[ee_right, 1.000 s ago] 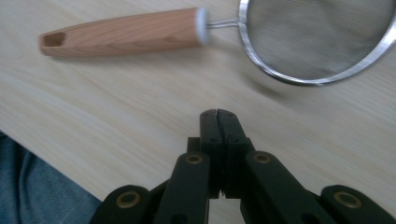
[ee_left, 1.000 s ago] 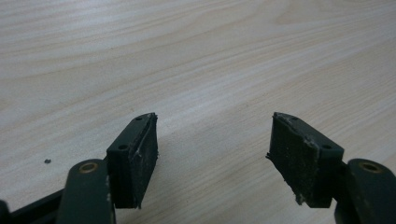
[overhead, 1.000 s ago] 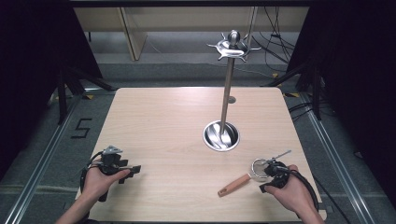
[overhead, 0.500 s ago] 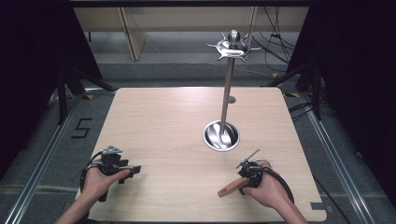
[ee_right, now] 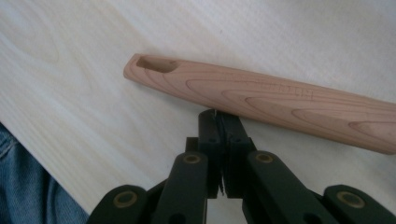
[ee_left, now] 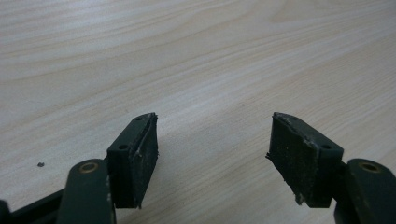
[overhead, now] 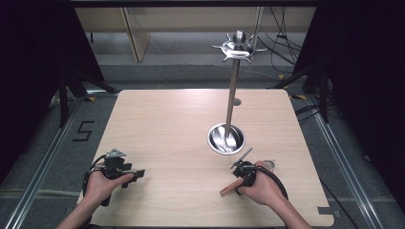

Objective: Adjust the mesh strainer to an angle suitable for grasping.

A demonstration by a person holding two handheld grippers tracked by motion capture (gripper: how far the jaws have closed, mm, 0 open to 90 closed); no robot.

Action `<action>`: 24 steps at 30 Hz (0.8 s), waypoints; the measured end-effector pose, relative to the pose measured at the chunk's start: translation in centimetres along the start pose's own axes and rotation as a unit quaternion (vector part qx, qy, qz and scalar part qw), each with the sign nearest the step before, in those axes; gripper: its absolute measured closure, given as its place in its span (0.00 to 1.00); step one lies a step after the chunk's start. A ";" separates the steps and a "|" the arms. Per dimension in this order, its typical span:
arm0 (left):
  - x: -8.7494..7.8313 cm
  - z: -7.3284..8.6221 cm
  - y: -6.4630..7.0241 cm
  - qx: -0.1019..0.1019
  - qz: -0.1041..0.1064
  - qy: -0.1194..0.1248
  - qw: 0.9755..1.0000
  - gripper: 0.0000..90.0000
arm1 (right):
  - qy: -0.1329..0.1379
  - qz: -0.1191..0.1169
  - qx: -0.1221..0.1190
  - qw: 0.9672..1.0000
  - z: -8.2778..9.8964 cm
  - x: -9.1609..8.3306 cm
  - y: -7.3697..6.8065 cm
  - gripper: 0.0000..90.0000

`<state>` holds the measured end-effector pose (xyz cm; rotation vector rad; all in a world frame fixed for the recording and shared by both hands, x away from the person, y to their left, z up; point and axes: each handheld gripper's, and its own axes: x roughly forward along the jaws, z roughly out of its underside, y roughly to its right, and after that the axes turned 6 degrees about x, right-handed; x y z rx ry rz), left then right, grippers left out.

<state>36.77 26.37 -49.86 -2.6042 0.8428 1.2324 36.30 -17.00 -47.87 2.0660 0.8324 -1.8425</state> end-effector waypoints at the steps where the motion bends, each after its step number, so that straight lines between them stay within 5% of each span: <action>1: 0.2 0.0 0.0 -0.005 0.003 0.005 1.000 0.35 | -0.004 0.001 0.006 1.000 -0.3 0.0 0.0 0.98; 14: 0.1 0.1 0.0 -0.005 -0.006 0.000 1.000 0.35 | 0.017 0.003 0.001 1.000 -3.2 0.5 0.5 0.98; 24: 0.4 -0.2 0.1 0.008 -0.004 -0.006 1.000 0.35 | 0.038 -0.001 -0.036 0.999 -3.1 -0.4 0.0 0.90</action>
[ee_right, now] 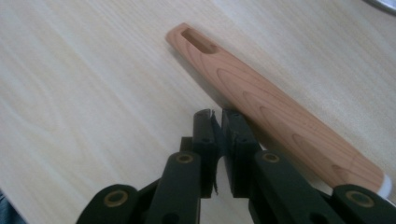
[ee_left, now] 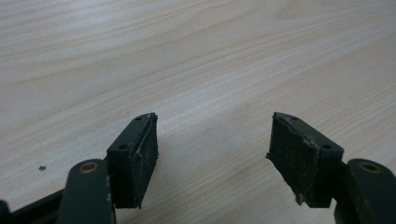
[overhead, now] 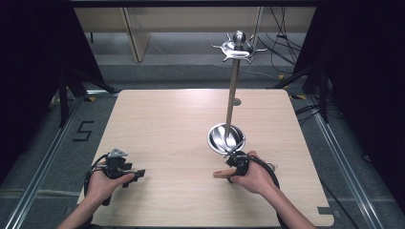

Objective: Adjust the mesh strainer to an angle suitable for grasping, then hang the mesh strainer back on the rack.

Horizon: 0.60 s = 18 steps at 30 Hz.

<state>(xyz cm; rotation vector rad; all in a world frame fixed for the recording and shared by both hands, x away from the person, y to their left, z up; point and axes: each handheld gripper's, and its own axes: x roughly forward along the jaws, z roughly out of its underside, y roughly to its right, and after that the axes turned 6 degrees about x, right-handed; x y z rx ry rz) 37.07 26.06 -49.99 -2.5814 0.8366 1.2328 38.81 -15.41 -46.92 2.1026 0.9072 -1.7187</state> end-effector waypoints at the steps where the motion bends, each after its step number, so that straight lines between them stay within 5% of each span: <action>1: 0.1 0.0 0.1 -0.003 0.000 0.002 1.000 0.35 | -0.002 0.001 -0.005 1.000 0.1 -0.3 -0.1 0.88; 11: 0.2 0.1 0.3 0.001 0.002 0.001 1.000 0.35 | -0.005 0.025 -0.050 0.998 1.6 -2.7 0.8 0.71; 18: -0.2 0.3 -0.1 -0.003 0.001 0.000 1.000 0.35 | 0.023 0.051 -0.102 0.993 1.2 -4.3 2.5 0.59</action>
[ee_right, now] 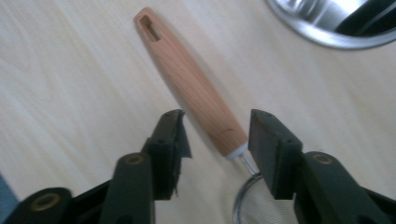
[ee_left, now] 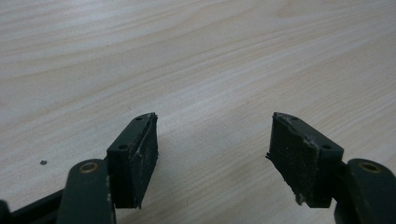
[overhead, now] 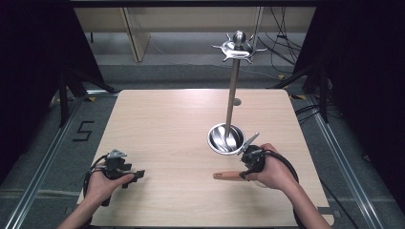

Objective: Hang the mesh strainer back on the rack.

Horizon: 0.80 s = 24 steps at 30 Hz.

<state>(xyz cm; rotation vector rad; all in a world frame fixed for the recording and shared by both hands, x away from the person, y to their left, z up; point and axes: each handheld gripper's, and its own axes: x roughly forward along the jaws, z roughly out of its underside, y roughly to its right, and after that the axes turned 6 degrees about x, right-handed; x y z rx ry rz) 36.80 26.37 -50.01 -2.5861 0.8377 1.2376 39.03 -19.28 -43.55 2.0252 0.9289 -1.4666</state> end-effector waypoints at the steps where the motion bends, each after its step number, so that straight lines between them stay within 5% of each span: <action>1: 0.1 0.0 0.1 -0.003 -0.006 0.003 1.000 0.35 | -0.001 0.007 -0.005 1.000 0.1 -0.1 0.2 0.58; 11: 0.1 0.2 0.1 -0.004 0.001 0.003 1.000 0.35 | -0.014 0.012 -0.072 0.997 0.4 0.2 1.4 0.54; 15: -0.3 0.4 -0.2 0.001 0.000 -0.003 1.000 0.35 | -0.023 0.019 -0.077 0.997 0.3 0.4 1.2 0.54; 17: -0.4 0.4 -0.2 0.002 0.004 -0.002 1.000 0.35 | -0.049 0.016 -0.071 0.996 0.3 0.6 1.1 0.54; 24: -0.1 0.3 0.0 -0.005 0.001 0.002 1.000 0.35 | -0.060 0.012 -0.081 0.995 0.6 1.5 1.3 0.55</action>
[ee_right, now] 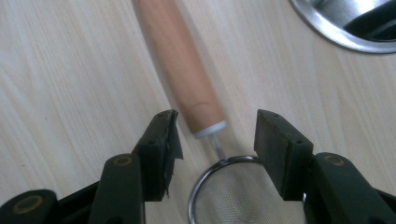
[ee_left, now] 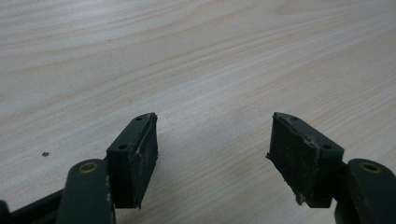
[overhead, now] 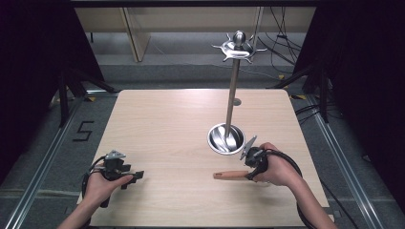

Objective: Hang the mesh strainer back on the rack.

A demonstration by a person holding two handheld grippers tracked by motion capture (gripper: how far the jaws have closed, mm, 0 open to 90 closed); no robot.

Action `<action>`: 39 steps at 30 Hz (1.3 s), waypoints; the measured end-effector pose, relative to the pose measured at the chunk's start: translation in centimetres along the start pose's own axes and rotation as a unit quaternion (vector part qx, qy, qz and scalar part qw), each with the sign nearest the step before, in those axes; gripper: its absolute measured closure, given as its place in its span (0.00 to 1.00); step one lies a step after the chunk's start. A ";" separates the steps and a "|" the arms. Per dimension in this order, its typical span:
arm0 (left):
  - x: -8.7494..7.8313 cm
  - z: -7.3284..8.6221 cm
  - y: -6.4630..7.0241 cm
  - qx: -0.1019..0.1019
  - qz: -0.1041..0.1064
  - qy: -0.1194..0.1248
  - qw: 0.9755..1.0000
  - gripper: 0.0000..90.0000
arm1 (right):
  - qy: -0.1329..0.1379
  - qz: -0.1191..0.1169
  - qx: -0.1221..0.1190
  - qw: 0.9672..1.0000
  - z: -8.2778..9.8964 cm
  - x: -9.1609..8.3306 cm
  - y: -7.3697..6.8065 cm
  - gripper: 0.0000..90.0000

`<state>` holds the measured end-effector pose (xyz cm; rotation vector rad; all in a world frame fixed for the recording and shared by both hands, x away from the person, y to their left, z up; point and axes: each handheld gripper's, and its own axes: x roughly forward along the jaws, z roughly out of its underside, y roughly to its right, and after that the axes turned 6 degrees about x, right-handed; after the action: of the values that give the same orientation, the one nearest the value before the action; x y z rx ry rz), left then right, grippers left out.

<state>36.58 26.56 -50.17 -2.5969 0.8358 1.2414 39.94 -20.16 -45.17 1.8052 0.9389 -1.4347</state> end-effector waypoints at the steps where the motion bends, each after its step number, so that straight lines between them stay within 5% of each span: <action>1: -0.1 0.0 -0.1 0.009 0.003 -0.007 1.000 0.35 | -0.003 -0.001 -0.002 1.000 0.0 0.2 0.0 0.55; 4: -0.1 0.0 0.0 0.009 -0.003 -0.006 1.000 0.35 | -0.010 -0.002 0.004 1.000 0.0 0.8 -0.3 0.57; 12: -0.2 0.1 -0.1 0.006 0.000 -0.006 1.000 0.35 | -0.035 -0.016 -0.033 0.999 -0.3 1.6 -0.8 0.63; 15: -0.2 0.1 -0.1 0.006 -0.001 -0.005 1.000 0.35 | -0.043 -0.002 -0.058 0.997 -0.4 1.6 -0.5 0.66; 16: -0.2 0.1 -0.1 0.007 0.000 -0.006 1.000 0.35 | -0.037 -0.006 -0.038 0.999 -0.4 1.6 -0.8 0.67; 20: -0.1 0.0 0.0 0.010 0.001 -0.006 1.000 0.35 | -0.025 0.004 -0.038 0.999 -0.3 1.7 -0.8 0.67; 39: 0.0 0.0 0.1 0.009 0.003 -0.004 1.000 0.35 | -0.029 0.015 -0.063 0.997 -0.9 2.2 -1.1 0.72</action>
<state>36.56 26.44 -50.18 -2.5758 0.8504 1.2408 39.83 -18.50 -47.19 1.6697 0.9464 -1.3712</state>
